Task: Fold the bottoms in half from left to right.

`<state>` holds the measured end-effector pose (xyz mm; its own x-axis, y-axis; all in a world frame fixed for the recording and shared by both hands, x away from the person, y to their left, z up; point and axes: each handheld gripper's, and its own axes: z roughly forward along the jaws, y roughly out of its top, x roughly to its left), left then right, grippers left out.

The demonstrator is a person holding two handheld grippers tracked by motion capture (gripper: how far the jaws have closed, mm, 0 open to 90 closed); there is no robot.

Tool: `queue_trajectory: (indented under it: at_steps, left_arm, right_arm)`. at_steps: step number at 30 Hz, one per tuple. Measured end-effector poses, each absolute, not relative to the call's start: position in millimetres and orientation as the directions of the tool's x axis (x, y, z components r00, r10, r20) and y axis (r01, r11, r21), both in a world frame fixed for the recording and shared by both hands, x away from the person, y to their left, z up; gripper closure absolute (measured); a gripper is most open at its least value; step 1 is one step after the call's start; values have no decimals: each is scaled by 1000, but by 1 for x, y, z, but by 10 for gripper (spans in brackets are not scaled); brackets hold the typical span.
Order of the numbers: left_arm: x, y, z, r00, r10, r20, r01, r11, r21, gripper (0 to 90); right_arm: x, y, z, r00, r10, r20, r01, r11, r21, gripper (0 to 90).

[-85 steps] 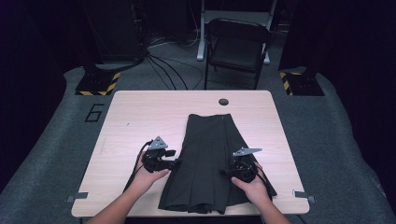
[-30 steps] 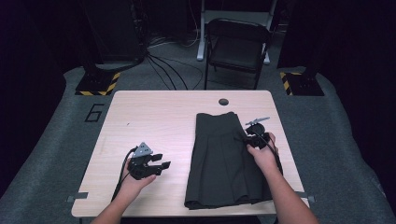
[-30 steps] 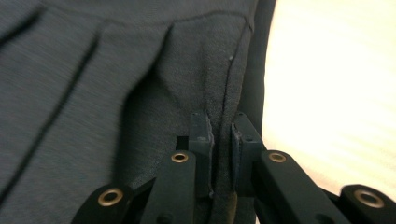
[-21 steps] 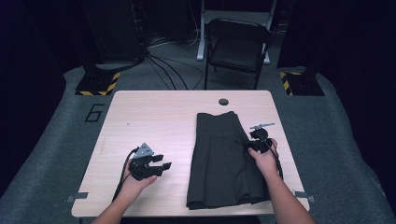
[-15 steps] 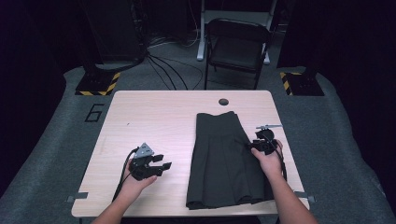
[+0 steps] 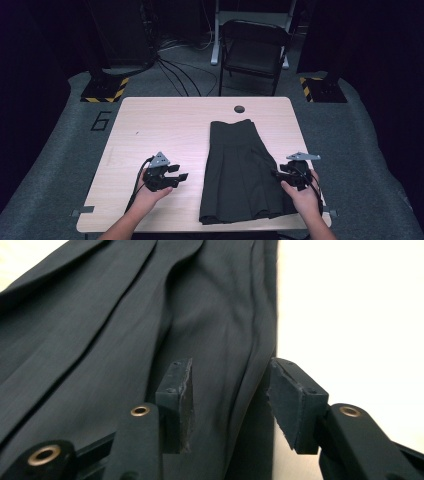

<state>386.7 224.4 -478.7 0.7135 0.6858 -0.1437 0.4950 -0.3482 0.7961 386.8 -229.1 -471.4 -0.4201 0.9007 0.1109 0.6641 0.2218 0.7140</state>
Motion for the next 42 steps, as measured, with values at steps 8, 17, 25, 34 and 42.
queue_trajectory:
  at_steps: [8,17,25,34,42]
  left_arm:
    - [391,217,-478,723,675,-147,489,-350,799,470]
    - [394,212,-480,724,674,-149,490,-350,799,469]
    - [394,211,-481,725,673,-149,491,-353,796,468]
    - [393,210,-481,725,671,-154,498,-356,791,468]
    - [392,204,-484,740,657,-143,491,-382,783,467]
  right_arm:
    - [353,-237,-479,-410,905,114,677,218,703,576]
    - [348,-245,-499,-419,863,281,737,143,660,587]
    - [344,-229,-484,-475,870,130,667,259,698,874]
    - [337,-243,-450,-429,897,106,645,222,731,876]
    - [339,-247,-456,-403,914,50,679,263,685,809]
